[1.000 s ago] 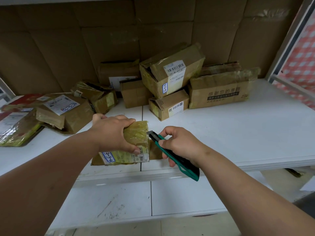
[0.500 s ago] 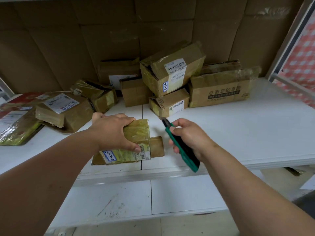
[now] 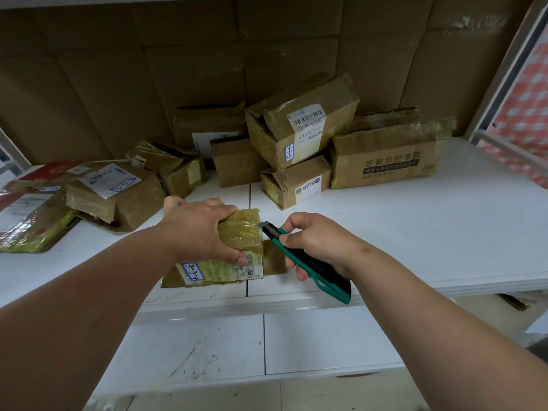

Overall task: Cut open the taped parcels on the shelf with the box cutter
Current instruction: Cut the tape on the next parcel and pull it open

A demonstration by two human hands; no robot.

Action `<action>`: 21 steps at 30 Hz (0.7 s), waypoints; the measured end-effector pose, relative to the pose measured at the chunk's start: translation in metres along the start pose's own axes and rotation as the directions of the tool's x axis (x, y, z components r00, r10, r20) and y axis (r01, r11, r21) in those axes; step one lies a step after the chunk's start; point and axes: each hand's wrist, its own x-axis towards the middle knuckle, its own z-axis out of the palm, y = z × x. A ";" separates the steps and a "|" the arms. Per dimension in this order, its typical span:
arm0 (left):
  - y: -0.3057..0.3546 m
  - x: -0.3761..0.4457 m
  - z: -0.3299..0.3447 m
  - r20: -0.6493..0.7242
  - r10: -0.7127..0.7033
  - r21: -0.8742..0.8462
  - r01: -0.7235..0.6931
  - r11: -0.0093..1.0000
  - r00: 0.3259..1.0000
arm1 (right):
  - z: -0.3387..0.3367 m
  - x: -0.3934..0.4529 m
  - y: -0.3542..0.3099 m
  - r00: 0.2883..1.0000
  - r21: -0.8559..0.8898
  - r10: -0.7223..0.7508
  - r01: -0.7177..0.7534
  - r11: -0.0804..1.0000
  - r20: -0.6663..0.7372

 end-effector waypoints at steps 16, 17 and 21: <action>0.001 0.000 -0.001 0.016 -0.015 -0.012 0.015 1.000 1.000 | 0.005 0.005 -0.001 0.990 -0.187 -0.081 0.059 0.981 -0.115; 0.001 0.000 -0.001 0.013 -0.011 -0.014 0.011 1.000 1.000 | 0.004 0.006 -0.002 0.991 -0.203 -0.082 0.058 0.978 -0.110; 0.001 0.000 -0.001 0.003 -0.005 -0.003 0.005 1.000 1.000 | -0.007 0.005 -0.008 0.997 -0.259 -0.068 0.059 0.964 -0.025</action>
